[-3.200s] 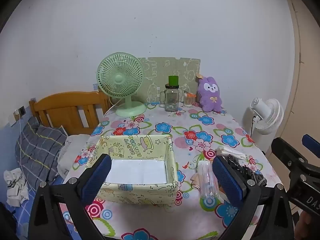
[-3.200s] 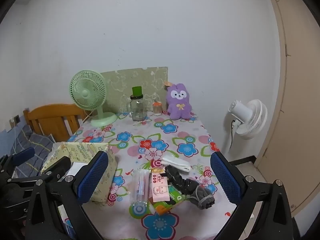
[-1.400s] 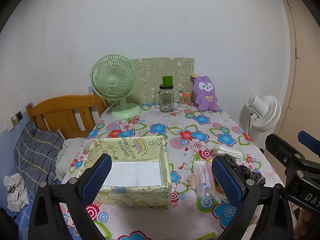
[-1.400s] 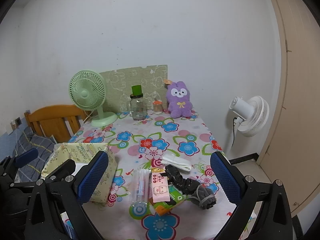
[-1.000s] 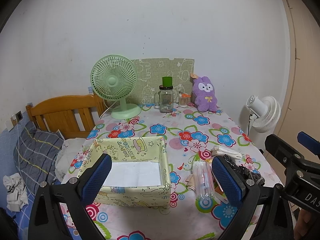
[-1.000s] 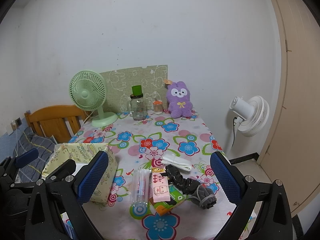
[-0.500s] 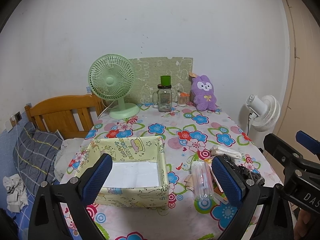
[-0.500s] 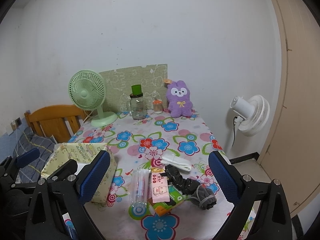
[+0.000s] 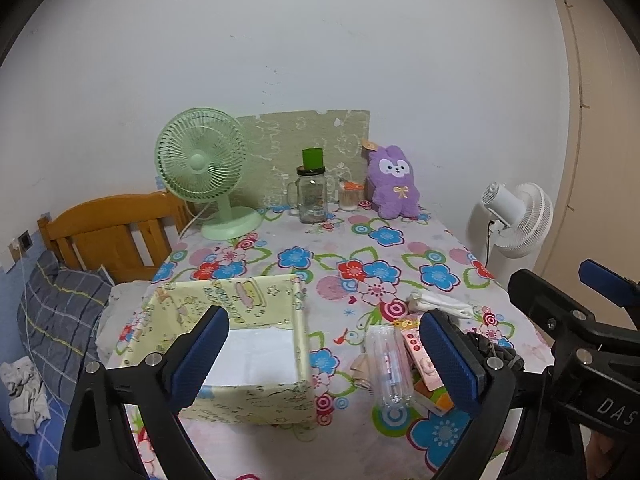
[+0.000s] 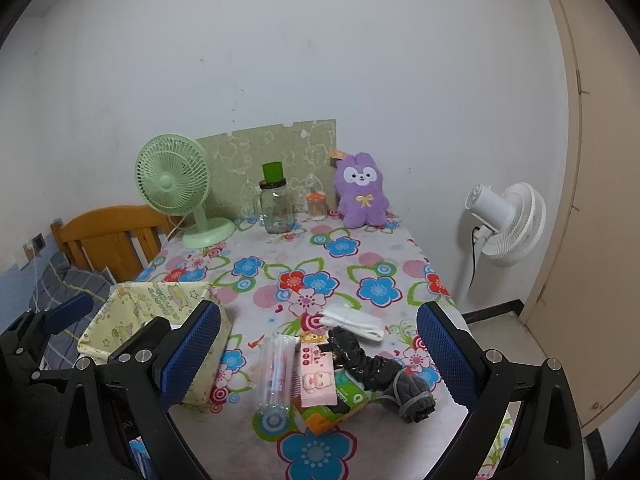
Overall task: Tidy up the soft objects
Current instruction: 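Grasp the pink printed packet with the left tool while the right tool grasps the black fabric bundle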
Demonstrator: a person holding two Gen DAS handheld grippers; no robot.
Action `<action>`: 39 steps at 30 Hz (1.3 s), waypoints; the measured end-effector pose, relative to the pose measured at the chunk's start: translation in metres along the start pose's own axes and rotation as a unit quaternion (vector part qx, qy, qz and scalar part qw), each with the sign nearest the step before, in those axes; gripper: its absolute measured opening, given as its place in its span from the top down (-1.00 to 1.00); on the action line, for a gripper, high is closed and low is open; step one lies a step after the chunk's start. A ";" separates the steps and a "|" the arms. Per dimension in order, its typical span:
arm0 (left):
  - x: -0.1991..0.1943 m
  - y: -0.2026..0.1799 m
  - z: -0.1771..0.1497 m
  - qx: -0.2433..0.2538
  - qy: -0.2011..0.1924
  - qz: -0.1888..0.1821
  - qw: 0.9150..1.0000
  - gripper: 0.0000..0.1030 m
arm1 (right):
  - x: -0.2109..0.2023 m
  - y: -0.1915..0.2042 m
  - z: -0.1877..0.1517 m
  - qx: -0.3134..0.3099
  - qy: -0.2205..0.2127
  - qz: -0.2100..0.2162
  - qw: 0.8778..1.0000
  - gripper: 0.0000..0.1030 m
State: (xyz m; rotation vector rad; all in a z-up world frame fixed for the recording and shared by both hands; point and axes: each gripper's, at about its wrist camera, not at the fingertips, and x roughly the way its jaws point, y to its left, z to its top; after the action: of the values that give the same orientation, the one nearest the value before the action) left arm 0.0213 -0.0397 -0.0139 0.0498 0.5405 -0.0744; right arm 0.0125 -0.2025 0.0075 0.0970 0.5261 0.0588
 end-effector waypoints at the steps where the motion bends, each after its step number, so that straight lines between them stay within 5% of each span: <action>1: 0.003 -0.003 -0.001 0.001 0.002 -0.002 1.000 -0.89 | 0.002 -0.002 0.000 -0.001 0.000 0.001 1.000 -0.94; 15: 0.050 -0.051 -0.010 0.029 0.039 -0.045 0.998 -0.86 | 0.036 -0.031 -0.011 -0.017 0.017 -0.012 1.000 -0.81; 39: 0.133 -0.076 -0.037 0.042 0.128 -0.044 0.990 -0.79 | 0.121 -0.060 -0.045 0.012 0.111 0.002 0.994 -0.57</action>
State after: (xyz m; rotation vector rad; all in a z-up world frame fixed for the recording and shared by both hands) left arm 0.1095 -0.1210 -0.1164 0.1194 0.7956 -0.1783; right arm 0.0964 -0.2489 -0.0977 0.1150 0.7493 0.0678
